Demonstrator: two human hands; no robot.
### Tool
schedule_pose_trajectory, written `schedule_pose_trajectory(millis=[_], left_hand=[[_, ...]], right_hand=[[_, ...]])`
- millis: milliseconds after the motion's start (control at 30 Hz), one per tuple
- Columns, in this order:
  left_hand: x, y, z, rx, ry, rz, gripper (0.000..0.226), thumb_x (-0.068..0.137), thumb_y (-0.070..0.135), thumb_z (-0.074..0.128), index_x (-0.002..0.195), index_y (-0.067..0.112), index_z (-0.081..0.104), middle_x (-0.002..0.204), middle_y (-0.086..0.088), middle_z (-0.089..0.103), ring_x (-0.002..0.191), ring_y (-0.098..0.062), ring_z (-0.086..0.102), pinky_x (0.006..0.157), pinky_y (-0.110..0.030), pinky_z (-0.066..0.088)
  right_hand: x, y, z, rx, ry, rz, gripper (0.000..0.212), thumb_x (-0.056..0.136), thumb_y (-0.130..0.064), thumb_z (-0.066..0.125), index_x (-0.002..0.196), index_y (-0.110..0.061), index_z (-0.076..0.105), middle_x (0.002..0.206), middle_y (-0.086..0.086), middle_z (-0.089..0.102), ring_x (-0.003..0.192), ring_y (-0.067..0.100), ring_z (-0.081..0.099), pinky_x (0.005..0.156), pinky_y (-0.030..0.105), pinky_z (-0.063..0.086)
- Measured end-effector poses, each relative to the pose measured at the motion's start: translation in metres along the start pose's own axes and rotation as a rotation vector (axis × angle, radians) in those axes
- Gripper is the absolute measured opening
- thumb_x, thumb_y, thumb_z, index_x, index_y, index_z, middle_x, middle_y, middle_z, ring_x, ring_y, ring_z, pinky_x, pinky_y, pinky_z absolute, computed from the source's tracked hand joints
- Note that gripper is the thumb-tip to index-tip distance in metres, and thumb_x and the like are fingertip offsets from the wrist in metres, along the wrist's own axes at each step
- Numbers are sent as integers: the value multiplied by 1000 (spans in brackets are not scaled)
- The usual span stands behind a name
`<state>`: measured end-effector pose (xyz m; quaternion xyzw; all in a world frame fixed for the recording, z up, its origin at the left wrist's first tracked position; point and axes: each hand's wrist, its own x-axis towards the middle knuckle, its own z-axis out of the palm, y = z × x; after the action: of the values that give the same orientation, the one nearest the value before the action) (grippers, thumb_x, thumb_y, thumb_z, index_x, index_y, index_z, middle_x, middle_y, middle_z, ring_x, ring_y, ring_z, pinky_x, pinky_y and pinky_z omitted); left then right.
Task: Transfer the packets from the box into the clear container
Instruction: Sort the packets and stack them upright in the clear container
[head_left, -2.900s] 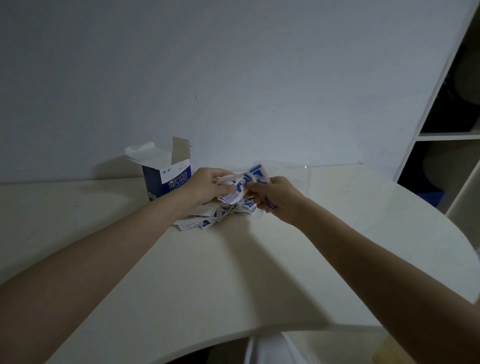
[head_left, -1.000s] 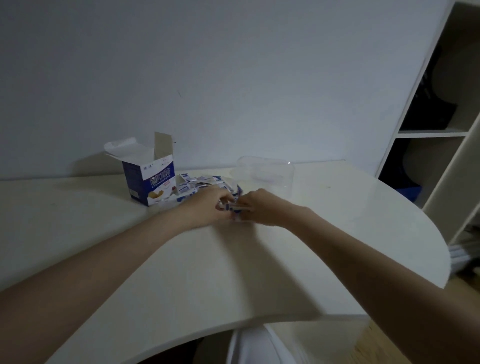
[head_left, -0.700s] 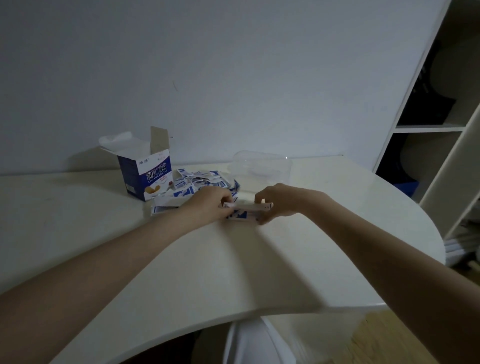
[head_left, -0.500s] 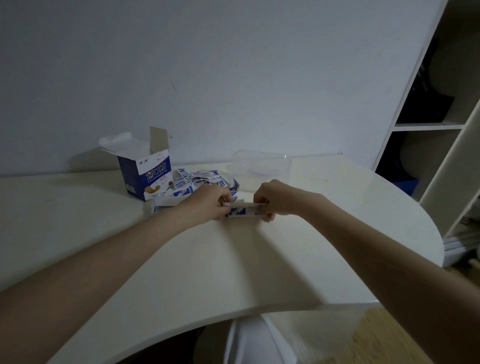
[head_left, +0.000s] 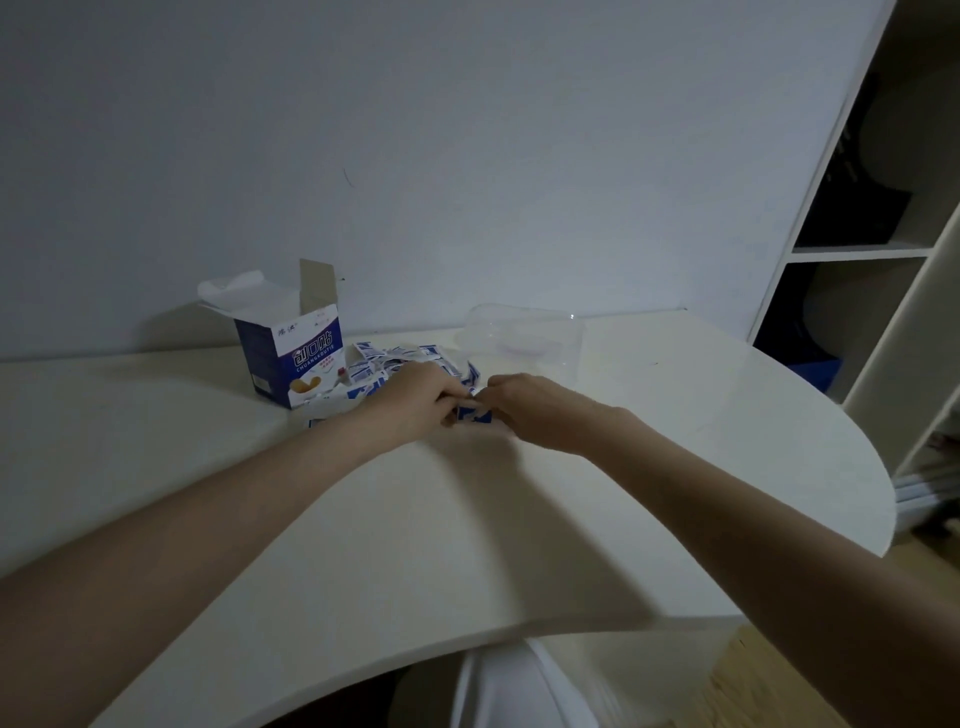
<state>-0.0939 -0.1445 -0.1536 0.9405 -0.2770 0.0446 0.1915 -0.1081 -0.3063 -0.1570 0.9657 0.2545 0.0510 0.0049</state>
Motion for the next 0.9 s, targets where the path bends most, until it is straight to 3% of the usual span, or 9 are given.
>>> schedule_pose_trajectory(millis=[100,167,233,300,400,467,600,767,900], left_hand=[[21,8,-20,-94,199,3,31,93,3,46,116,9,66,106,-11,69,85,-18,59,74,-23,43],[43,8,-34,-176,295,0,36,94,6,46,128,9,56,119,-12,64,98,-23,61,87,-27,47],[64,5,-42,-89,237,17,46,95,11,48,140,13,40,138,-11,50,122,-26,50,103,-32,40],[83,0,-42,62,75,48,57,95,18,49,147,17,25,151,-8,31,136,-27,33,113,-33,27],[103,-2,-36,171,-88,93,56,93,20,53,144,17,31,147,-10,36,133,-28,33,111,-34,29],[110,-3,-33,187,-44,132,45,90,17,57,133,15,45,130,-10,50,119,-25,42,97,-34,39],[113,3,-34,69,3,182,33,83,19,68,110,16,49,100,0,56,96,-16,45,76,-28,40],[118,14,-17,226,-35,274,24,85,19,64,106,13,56,95,0,52,89,-14,45,75,-24,35],[125,20,0,304,33,307,15,87,23,59,100,16,59,103,-3,62,96,-20,55,85,-25,33]], right_hand=[[12,20,-26,118,236,136,30,91,-6,45,115,-16,60,110,14,66,99,32,61,82,38,50],[21,41,-52,206,386,246,26,90,-6,45,111,-14,59,106,12,68,87,30,61,70,33,50],[30,61,-75,293,489,346,23,89,-7,44,107,-12,58,103,10,68,79,26,57,59,28,44],[40,78,-85,331,518,424,22,88,-9,46,106,-11,59,105,13,68,85,28,61,65,30,47],[53,92,-83,276,272,436,21,87,-11,54,107,-9,61,108,14,67,90,27,60,68,29,48],[61,97,-79,289,100,413,21,86,-8,56,106,-10,62,105,11,65,83,22,57,61,22,44],[74,110,-86,417,-30,403,18,84,-3,61,99,-12,64,89,6,62,83,21,60,69,20,49],[80,118,-74,475,-288,409,20,80,1,65,77,-19,63,78,2,60,71,16,60,67,21,52],[87,120,-53,411,-403,444,29,83,4,57,106,-11,65,93,9,58,85,21,57,79,27,52]])
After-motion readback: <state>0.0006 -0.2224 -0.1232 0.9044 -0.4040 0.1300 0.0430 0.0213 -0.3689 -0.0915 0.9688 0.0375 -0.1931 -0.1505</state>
